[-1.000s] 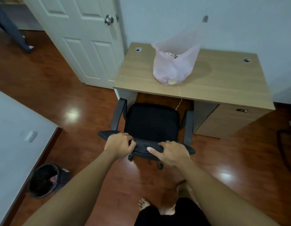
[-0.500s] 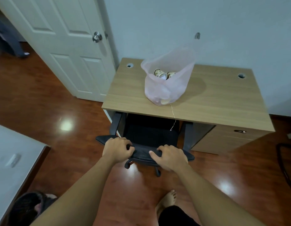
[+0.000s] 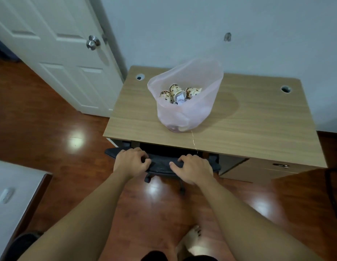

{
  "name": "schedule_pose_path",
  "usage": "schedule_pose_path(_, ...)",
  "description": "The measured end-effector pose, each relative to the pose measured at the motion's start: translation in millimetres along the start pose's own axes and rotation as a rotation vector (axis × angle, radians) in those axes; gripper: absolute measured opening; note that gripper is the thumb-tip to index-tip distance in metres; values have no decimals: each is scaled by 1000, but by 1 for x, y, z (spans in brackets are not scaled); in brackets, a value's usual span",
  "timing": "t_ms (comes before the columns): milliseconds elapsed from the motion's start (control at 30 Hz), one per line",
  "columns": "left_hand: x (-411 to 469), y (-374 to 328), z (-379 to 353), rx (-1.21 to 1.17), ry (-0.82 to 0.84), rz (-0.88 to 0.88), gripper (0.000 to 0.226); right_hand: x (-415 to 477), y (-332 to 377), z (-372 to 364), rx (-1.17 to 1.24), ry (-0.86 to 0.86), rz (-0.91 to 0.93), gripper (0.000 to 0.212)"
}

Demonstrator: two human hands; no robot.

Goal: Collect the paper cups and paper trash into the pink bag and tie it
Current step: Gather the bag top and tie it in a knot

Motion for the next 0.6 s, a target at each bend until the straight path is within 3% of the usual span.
schedule_pose_path(433,32,7,-5,-42,-66,8,42,37,-2,5,19,-18,-15,73)
schedule_pose_path(600,34,5,0,-45,41,14,45,42,-5,5,115,84,-99,69)
Point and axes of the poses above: each hand's wrist, its own x-axis towards the middle knuckle, its own z-axis out of the back of the hand, y = z × x, the point moved 7 cm from there along x, towards the middle knuckle, and after that the axes turned 14 degrees about -y, right-handed, at the moved point
